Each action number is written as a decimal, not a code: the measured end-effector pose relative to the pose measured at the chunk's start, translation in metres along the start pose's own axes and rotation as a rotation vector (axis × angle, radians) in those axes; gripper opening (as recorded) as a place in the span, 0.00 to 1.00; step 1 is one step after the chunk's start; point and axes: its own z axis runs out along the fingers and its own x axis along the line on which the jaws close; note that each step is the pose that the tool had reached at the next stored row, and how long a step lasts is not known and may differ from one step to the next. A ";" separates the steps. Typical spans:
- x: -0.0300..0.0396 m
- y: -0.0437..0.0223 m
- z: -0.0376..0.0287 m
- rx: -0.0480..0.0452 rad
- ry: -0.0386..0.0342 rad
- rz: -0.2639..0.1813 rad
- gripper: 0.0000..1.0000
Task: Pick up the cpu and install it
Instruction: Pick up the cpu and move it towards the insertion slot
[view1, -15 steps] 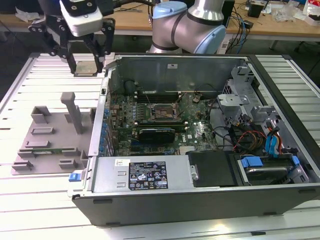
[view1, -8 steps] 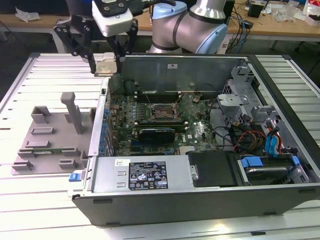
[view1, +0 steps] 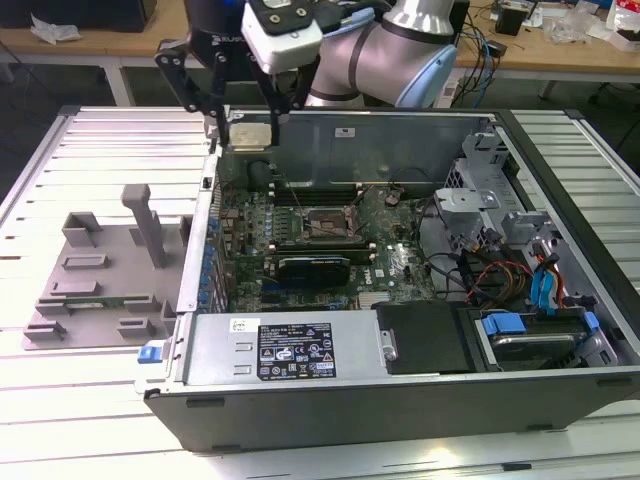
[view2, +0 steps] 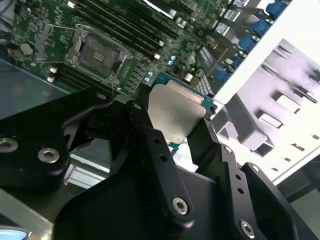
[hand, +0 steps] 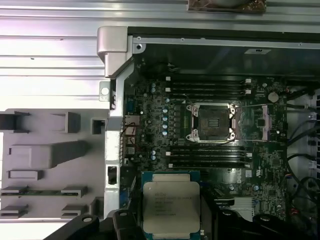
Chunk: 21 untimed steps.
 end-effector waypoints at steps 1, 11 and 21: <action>-0.0058 0.0000 0.0002 0.0000 0.0000 0.000 0.55; -0.0507 -0.0005 0.0063 -0.0002 0.0001 0.000 0.55; -0.0550 -0.0007 0.0160 -0.0001 0.0002 0.000 0.55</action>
